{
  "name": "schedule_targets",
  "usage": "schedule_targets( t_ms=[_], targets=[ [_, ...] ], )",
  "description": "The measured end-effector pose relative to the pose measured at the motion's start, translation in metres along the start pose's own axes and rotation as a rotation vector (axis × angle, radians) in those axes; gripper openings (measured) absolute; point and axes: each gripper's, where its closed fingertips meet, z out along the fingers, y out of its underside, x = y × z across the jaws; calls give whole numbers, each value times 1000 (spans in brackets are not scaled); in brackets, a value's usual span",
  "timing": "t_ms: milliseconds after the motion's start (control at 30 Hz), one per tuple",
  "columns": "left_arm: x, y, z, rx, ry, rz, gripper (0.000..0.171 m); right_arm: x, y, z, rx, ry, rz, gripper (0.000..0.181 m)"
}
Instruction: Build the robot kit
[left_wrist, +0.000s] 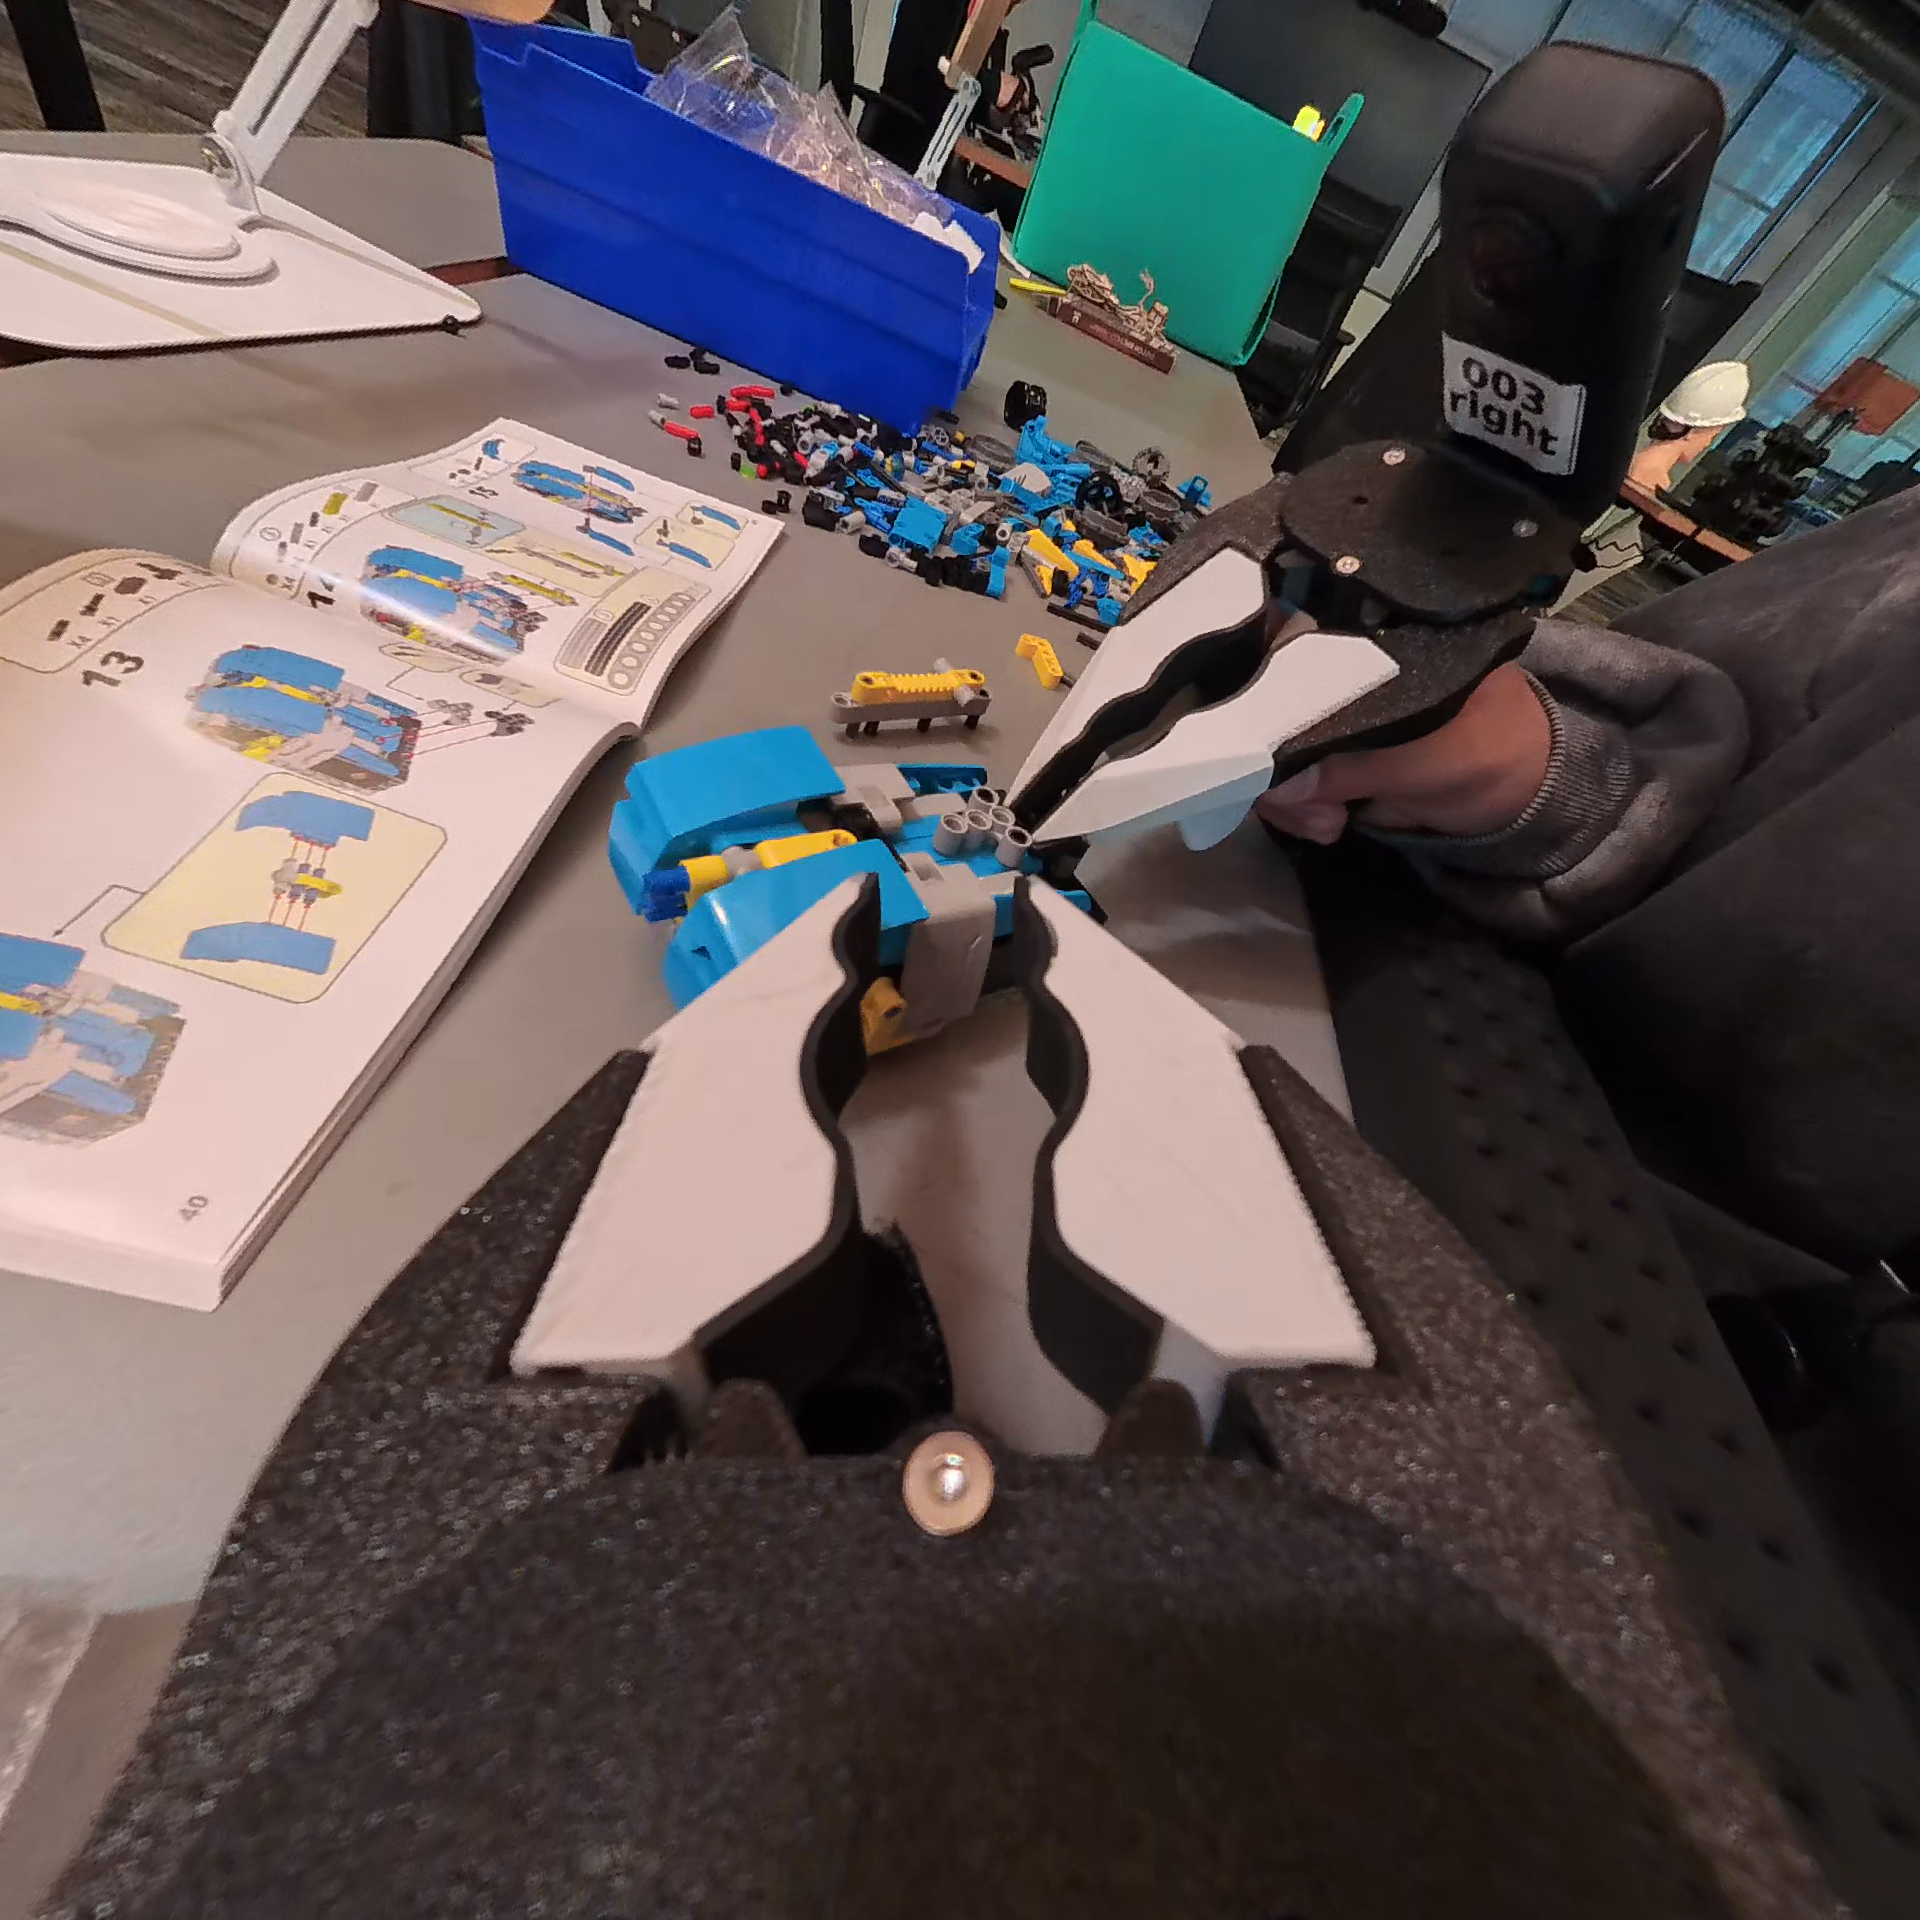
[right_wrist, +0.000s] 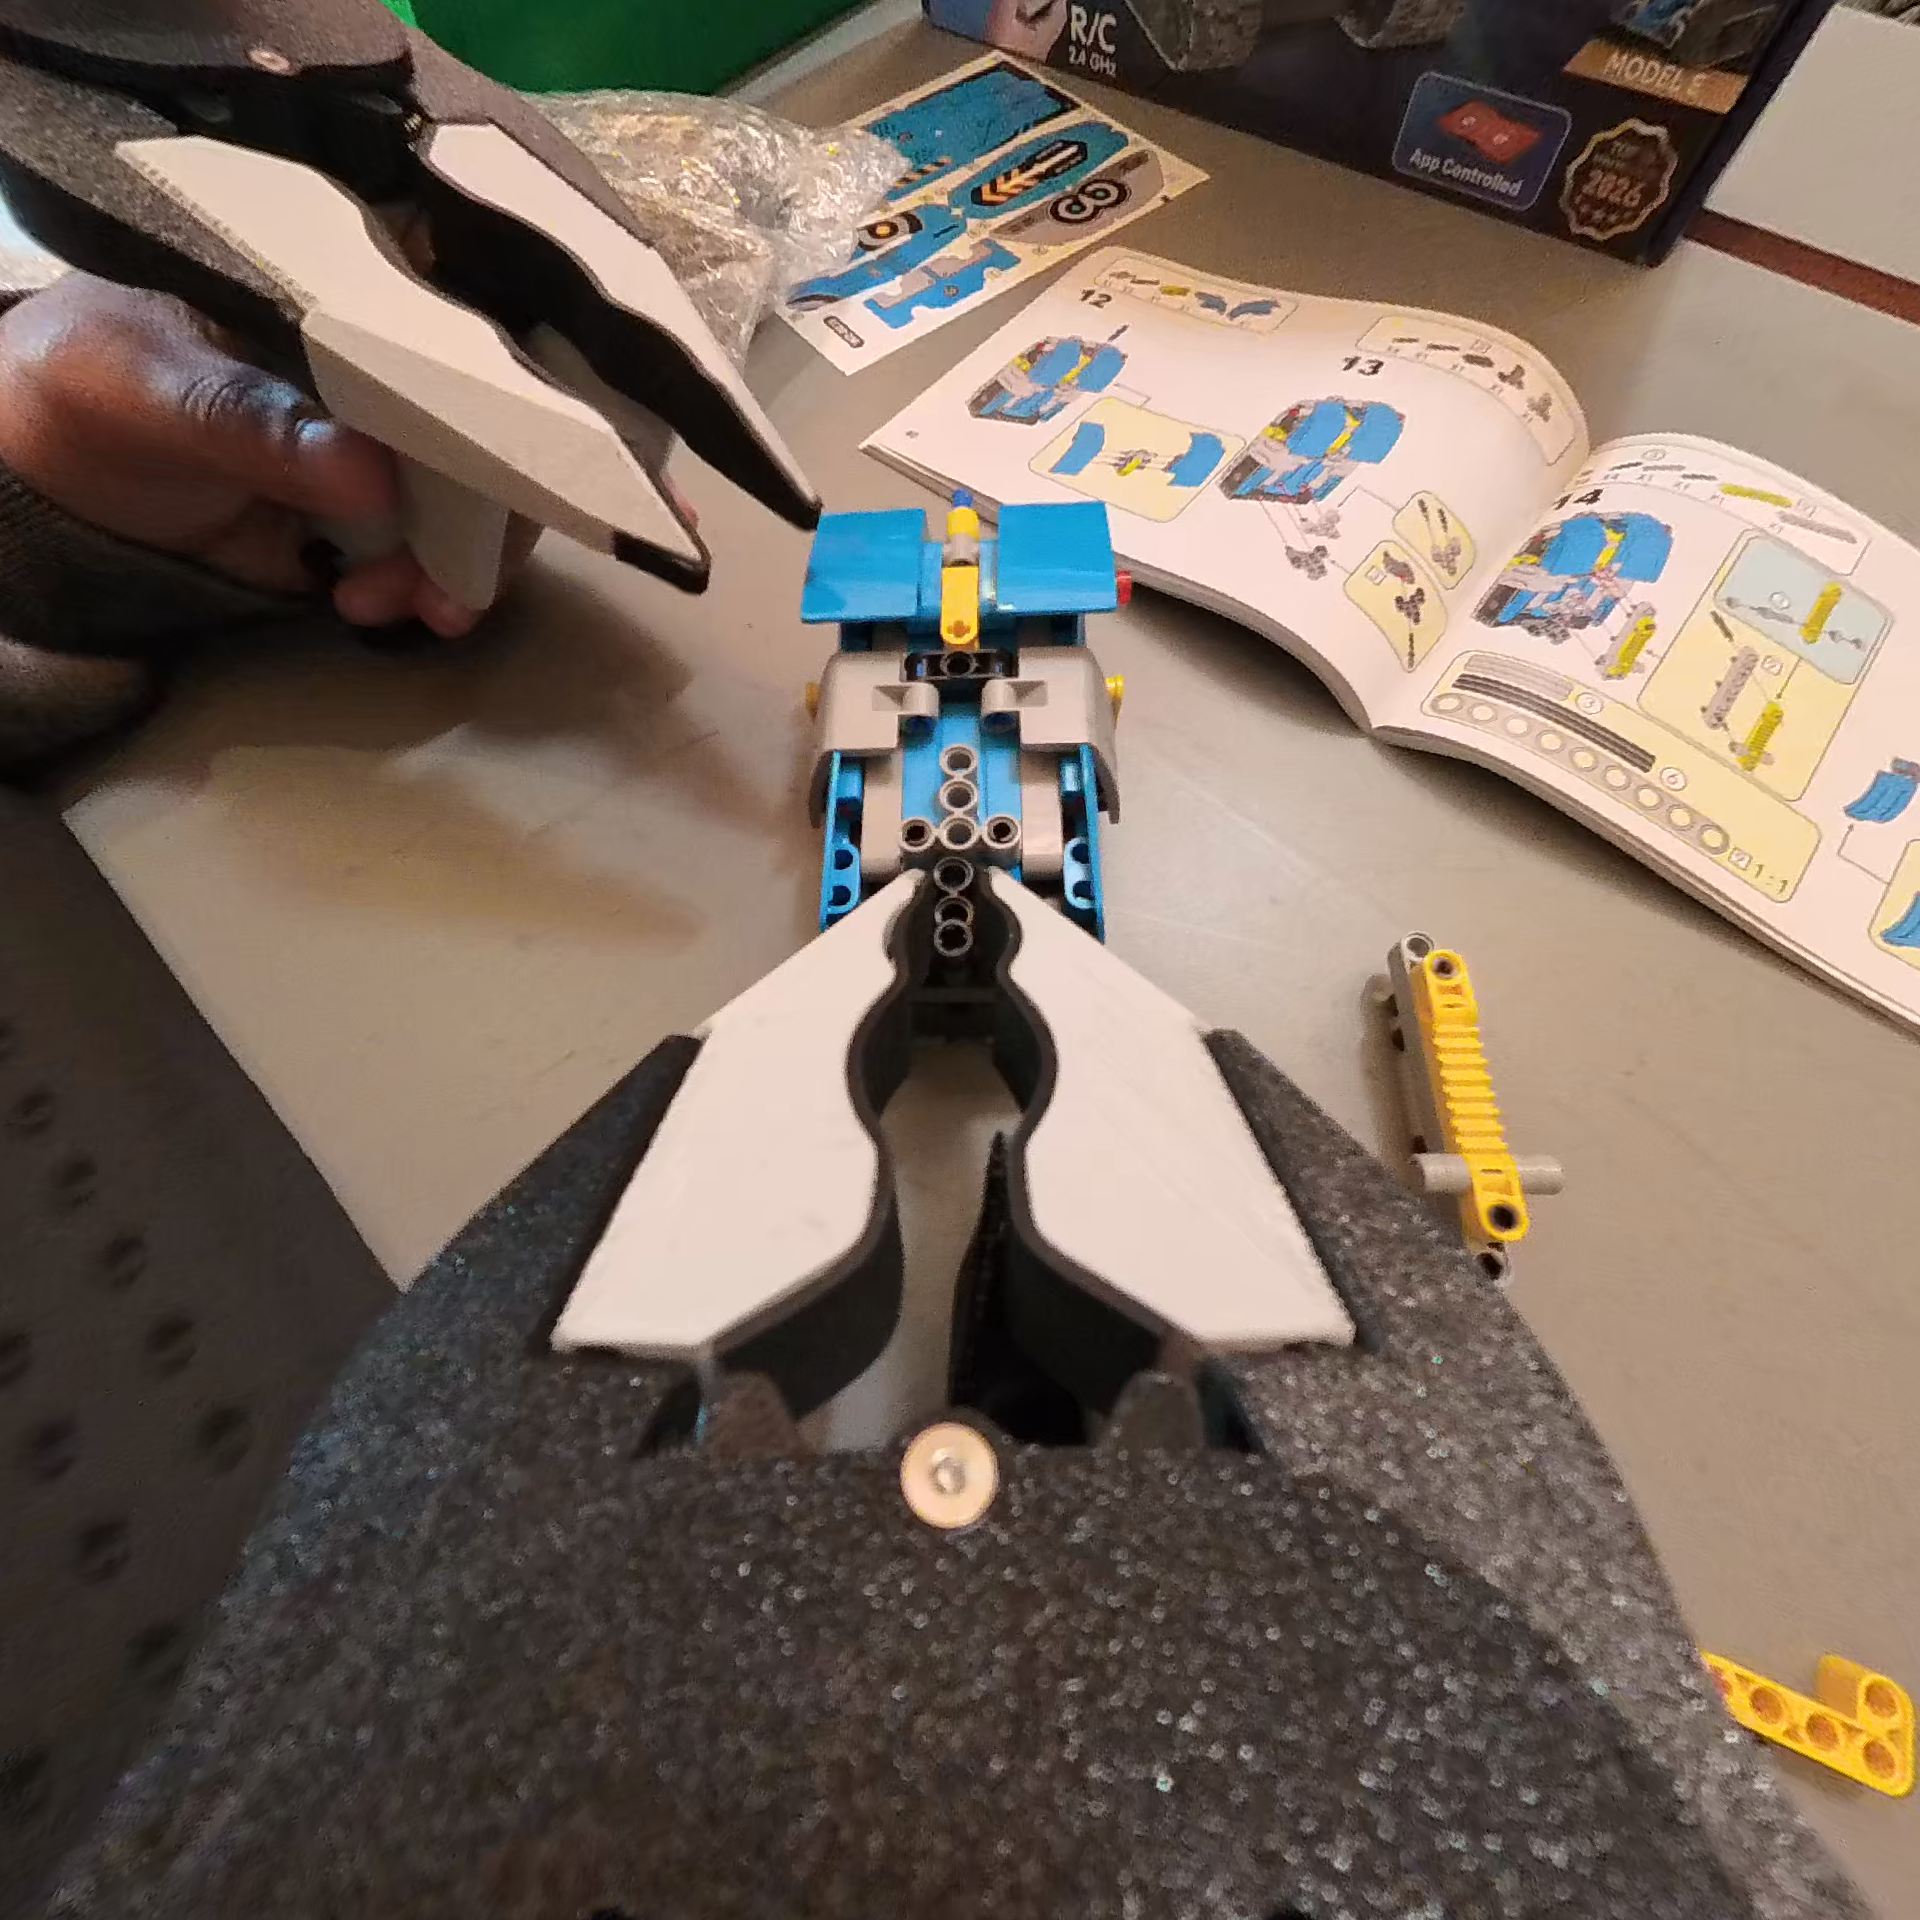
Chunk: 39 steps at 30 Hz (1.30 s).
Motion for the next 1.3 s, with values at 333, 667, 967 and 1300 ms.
schedule_targets(
  t_ms=[333,667,967,1300],
  targets=[
    [15,-16,-14,121,81,41,24,-4,-31,-19,190,-86,2,14],
    [13,-25,-29,198,8,191,25,95,7,-38,-86,-25,104,28],
    [10,-24,-29,190,18,144,25,94,38,-36,-278,120,33,29],
    [11,-21,-28,177,21,146,25,109,44,-48,-418,117,38,29]
  ],
)
